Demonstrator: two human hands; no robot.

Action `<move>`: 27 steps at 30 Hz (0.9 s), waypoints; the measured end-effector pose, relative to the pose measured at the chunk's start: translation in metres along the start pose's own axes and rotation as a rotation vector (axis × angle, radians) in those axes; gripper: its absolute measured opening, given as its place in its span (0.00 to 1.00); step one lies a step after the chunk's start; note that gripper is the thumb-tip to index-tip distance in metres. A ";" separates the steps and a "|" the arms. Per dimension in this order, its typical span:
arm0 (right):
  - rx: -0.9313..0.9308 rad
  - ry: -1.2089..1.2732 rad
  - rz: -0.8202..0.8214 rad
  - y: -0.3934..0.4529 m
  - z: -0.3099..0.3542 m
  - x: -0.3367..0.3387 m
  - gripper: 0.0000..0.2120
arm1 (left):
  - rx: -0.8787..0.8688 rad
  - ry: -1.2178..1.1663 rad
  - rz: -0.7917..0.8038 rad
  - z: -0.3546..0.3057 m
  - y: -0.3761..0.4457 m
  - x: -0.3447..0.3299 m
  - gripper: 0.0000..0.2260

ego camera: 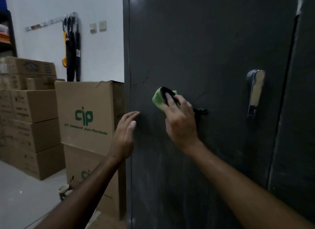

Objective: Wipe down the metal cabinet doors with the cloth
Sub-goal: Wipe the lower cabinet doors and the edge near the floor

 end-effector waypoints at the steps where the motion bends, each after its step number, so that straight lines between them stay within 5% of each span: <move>1: 0.100 -0.032 0.032 -0.018 0.007 -0.003 0.21 | 0.004 -0.006 0.003 0.000 -0.003 -0.003 0.27; 4: 0.596 -0.112 0.409 -0.072 0.026 -0.004 0.14 | 0.013 0.004 0.028 -0.001 -0.010 -0.011 0.29; 5: 0.645 -0.116 0.410 -0.074 0.020 -0.002 0.14 | 0.004 0.031 0.038 0.000 -0.013 -0.013 0.29; 6: 0.596 -0.075 0.359 -0.066 0.011 0.000 0.13 | -0.014 0.064 0.050 0.001 -0.016 -0.014 0.29; 10: -0.069 0.051 0.002 -0.050 -0.012 0.011 0.20 | -0.131 0.249 0.108 0.004 -0.032 -0.019 0.28; 11: -0.057 0.021 0.002 -0.063 -0.007 0.010 0.21 | -0.152 0.277 0.120 0.003 -0.034 -0.020 0.28; 15: 0.533 -0.071 0.348 -0.109 -0.002 0.012 0.16 | -0.196 0.314 0.172 -0.005 -0.035 -0.025 0.29; 20: -0.109 0.004 0.006 -0.080 -0.030 0.026 0.19 | -0.304 0.370 0.177 -0.013 -0.040 -0.045 0.29; 25: 0.540 -0.111 0.353 -0.130 -0.035 0.032 0.15 | -0.390 0.383 0.207 -0.018 -0.049 -0.066 0.29; 27: 0.338 -0.096 0.249 -0.119 -0.060 0.044 0.16 | -0.409 0.397 0.196 -0.015 -0.051 -0.072 0.30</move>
Point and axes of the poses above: each hand's wrist, its own y-axis towards the middle knuckle, its own x-axis out of the back of the hand, z = x × y, the point moved 2 cm from there along y, towards the middle knuckle, and after that the axes turned 1 degree about y, right-handed, at the moved point
